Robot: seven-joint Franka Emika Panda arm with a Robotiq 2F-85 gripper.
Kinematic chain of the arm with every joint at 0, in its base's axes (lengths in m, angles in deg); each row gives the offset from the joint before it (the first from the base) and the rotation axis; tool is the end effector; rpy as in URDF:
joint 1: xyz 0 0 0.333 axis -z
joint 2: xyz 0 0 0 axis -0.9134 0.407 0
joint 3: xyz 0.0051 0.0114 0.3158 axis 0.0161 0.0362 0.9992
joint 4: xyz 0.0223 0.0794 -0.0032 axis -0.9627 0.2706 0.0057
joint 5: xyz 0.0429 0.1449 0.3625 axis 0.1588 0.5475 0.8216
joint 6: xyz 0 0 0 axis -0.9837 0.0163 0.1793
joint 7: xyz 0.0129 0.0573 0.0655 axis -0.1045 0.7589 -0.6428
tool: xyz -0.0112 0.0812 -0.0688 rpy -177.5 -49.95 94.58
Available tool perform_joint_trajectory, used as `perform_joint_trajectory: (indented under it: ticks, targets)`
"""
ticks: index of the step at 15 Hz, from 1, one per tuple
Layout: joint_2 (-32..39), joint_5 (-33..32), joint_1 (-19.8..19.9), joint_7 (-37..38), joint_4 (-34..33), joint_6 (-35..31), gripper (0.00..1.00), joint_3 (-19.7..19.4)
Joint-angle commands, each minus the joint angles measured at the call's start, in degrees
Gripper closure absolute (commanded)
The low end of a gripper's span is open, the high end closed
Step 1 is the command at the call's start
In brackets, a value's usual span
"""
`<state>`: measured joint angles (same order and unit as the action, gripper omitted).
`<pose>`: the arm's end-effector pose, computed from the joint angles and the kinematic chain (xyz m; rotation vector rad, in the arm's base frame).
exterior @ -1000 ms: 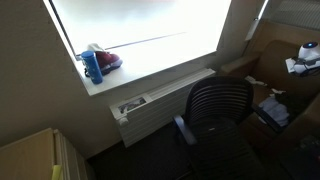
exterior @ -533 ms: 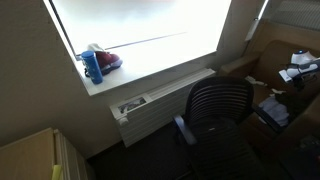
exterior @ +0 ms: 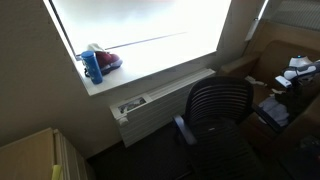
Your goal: Remove the dark grey clothing from the sofa and place it on the backrest of the black chair, return the clothing to the sofa
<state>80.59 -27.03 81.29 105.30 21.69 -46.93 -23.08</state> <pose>0.6590 -0.3092 -0.0354 1.6671 -2.1954 0.1687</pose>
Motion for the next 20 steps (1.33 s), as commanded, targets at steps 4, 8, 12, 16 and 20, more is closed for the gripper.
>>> perform_joint_trajectory:
  ticks: [4, 8, 12, 16, 20]
  targets:
    - [2.07, 0.8, -0.91, 1.25, -0.06, 0.02, 0.0, -3.15]
    - [1.94, 0.94, -0.85, 0.55, 0.54, 1.68, 0.0, -2.85]
    - [2.1, 1.16, -0.38, -0.66, 1.93, 4.68, 0.0, -2.19]
    - [2.22, 1.33, -0.49, -0.51, 2.63, 3.57, 0.39, -1.9]
    - [2.22, 1.31, -0.67, 0.08, 2.37, 3.06, 0.69, -2.04]
